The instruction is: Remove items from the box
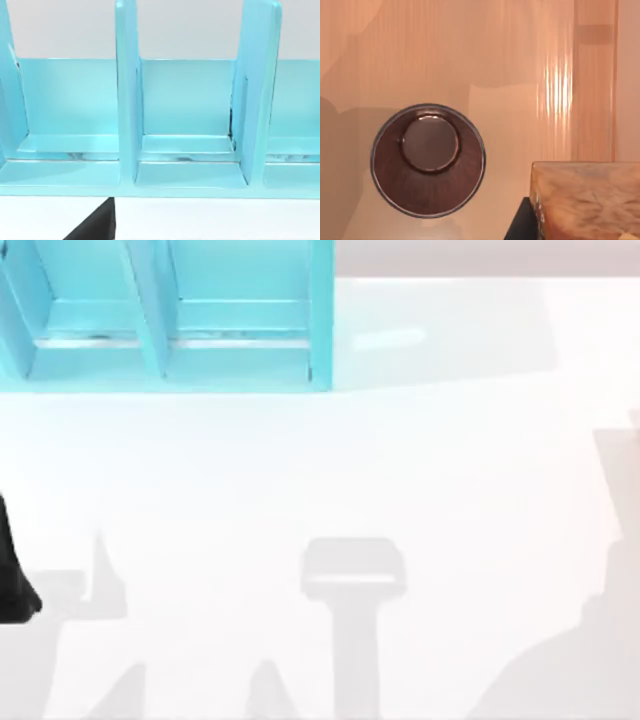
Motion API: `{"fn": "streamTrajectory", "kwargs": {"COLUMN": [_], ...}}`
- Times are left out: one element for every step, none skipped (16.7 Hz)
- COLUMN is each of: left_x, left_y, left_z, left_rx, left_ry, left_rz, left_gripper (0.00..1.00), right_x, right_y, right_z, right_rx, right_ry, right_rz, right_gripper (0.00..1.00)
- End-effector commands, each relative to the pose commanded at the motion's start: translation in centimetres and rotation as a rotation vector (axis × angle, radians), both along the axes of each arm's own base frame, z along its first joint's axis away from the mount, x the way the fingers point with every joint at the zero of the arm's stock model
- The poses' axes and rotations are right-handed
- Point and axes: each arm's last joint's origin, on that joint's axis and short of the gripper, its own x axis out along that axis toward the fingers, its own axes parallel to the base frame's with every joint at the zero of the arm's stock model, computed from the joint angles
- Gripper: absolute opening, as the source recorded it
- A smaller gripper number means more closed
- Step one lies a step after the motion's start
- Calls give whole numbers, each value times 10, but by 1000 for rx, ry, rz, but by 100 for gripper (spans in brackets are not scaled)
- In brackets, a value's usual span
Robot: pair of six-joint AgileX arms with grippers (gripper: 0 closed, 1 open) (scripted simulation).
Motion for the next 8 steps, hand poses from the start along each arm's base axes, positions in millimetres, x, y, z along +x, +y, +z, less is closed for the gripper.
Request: {"fn": "streamTrajectory", "kwargs": {"left_x": [0,0,0,0,0,0,0,0], "left_y": [0,0,0,0,0,0,0,0], "left_z": [0,0,0,0,0,0,0,0], "left_rx": [0,0,0,0,0,0,0,0], "left_ry": [0,0,0,0,0,0,0,0], "left_rz": [0,0,0,0,0,0,0,0], "left_gripper": [100,100,100,100,100,100,100,100], "right_x": [-1,-3,-7,-12,-18,-23,-28,-32], "right_y": [-2,-2,-2,0,3,7,11,15], "right_z": [10,17,22,24,25,26,27,28], "right_rx": [-4,-3,5,19,38,54,65,77], "right_ry": [-4,5,30,70,122,176,226,269], "right_rz": [0,-1,-4,-9,-15,-22,-29,-34], "right_gripper": [0,0,0,0,0,0,0,0]}}
